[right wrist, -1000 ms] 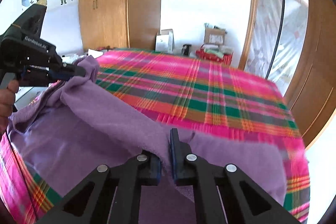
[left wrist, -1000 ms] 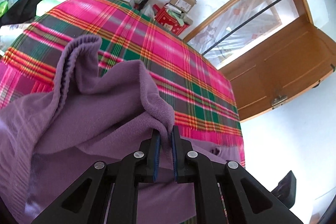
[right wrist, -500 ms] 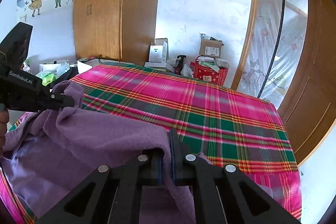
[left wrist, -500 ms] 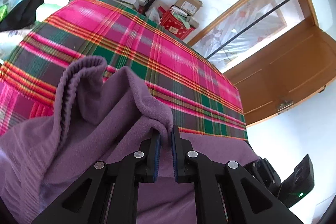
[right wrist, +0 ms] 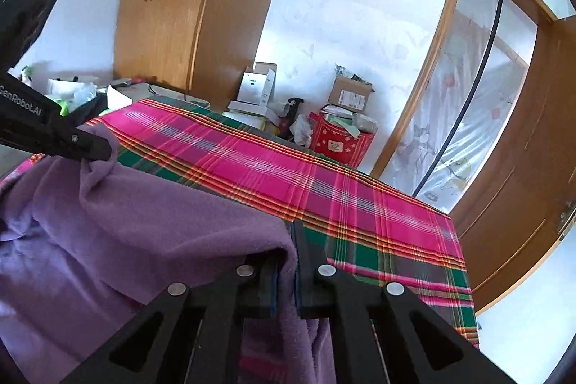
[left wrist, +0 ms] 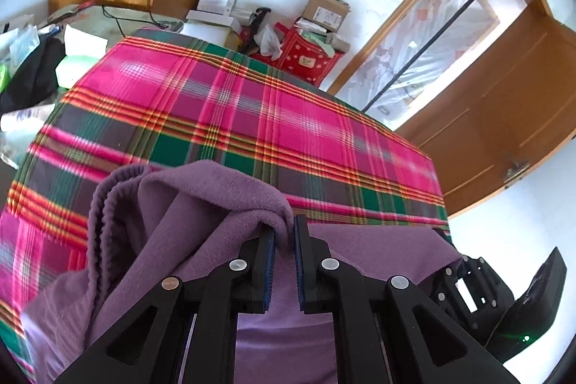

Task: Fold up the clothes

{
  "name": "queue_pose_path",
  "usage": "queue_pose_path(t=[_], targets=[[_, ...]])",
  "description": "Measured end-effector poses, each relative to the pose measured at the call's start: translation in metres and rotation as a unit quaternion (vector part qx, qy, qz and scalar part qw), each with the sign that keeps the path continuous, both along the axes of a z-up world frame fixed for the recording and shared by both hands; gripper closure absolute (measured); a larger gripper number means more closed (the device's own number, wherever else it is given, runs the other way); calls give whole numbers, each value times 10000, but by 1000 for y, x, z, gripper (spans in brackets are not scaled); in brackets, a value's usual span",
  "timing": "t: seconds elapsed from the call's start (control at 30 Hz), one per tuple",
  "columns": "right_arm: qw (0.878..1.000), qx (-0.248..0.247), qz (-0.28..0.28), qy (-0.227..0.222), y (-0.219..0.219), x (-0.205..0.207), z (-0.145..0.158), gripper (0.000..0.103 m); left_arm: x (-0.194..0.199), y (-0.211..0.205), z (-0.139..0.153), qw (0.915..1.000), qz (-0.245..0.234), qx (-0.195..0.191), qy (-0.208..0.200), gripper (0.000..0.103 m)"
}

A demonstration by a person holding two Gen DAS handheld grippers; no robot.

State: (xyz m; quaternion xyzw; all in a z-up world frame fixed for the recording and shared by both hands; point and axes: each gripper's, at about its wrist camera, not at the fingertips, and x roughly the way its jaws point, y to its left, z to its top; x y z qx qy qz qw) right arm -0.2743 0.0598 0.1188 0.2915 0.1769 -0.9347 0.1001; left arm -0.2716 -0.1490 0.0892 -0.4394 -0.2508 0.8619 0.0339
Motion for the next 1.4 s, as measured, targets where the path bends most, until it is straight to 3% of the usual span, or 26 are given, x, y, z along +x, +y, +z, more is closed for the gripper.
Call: queue_pose_path(t=[0.67, 0.9, 1.07, 1.17, 1.4], targets=[[9971, 582, -203, -442, -35, -66, -49, 97, -72, -15, -36, 9977, 191, -385, -522, 93], [9939, 608, -262, -882, -37, -74, -67, 97, -71, -19, -59, 9959, 107, -256, -864, 91], [9934, 301, -504, -989, -23, -66, -51, 96, -59, -13, -46, 9945, 16, -546, -899, 88], [9936, 195, -535, -979, -17, -57, -35, 90, -48, -7, -29, 9940, -5, -719, -828, 88], [9947, 263, -522, -843, -5, -33, 5, 88, -20, 8, 8, 9921, -78, -979, -777, 87]])
